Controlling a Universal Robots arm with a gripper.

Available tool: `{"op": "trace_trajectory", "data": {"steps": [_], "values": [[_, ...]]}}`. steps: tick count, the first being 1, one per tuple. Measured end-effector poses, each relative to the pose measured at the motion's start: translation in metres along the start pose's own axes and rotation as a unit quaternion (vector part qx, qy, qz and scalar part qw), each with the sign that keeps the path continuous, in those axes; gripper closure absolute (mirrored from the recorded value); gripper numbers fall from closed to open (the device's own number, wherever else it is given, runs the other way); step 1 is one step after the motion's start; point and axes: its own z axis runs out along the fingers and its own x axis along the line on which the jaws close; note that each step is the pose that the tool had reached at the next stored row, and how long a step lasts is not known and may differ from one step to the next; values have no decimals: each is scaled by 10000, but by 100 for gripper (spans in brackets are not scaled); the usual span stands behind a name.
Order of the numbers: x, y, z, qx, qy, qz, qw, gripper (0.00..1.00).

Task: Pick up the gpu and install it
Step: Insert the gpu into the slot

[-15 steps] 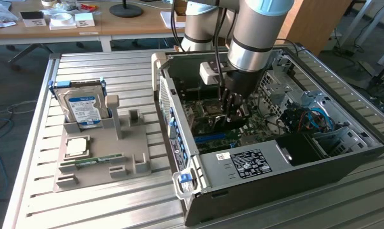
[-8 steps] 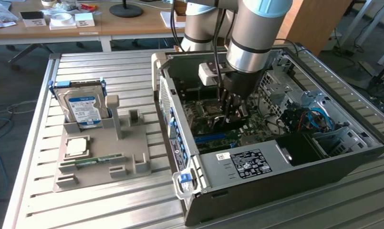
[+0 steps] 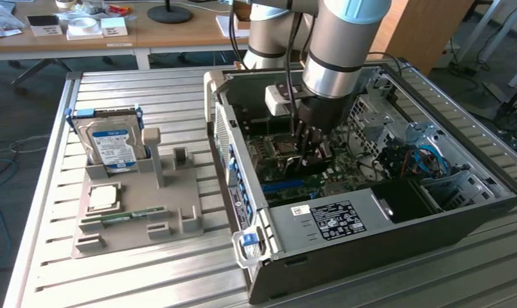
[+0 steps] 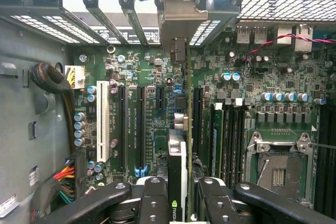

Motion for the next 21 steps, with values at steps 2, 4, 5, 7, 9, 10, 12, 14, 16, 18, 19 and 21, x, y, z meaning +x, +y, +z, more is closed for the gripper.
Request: {"op": "trace_trajectory", "data": {"steps": [2, 4, 5, 7, 9, 10, 12, 14, 16, 18, 19, 21], "values": [[0, 1, 1, 0, 0, 0, 10000, 73], [0, 8, 1, 0, 0, 1, 10000, 73], [0, 11, 2, 0, 0, 0, 10000, 73], [0, 16, 2, 0, 0, 0, 10000, 73], [0, 23, 2, 0, 0, 0, 10000, 73], [0, 27, 2, 0, 0, 1, 10000, 73], [0, 33, 2, 0, 0, 0, 10000, 73], [0, 38, 2, 0, 0, 0, 10000, 73], [0, 44, 3, 0, 0, 0, 10000, 73], [0, 49, 3, 0, 0, 0, 10000, 73], [0, 51, 3, 0, 0, 0, 10000, 73], [0, 54, 3, 0, 0, 0, 10000, 73]]}}
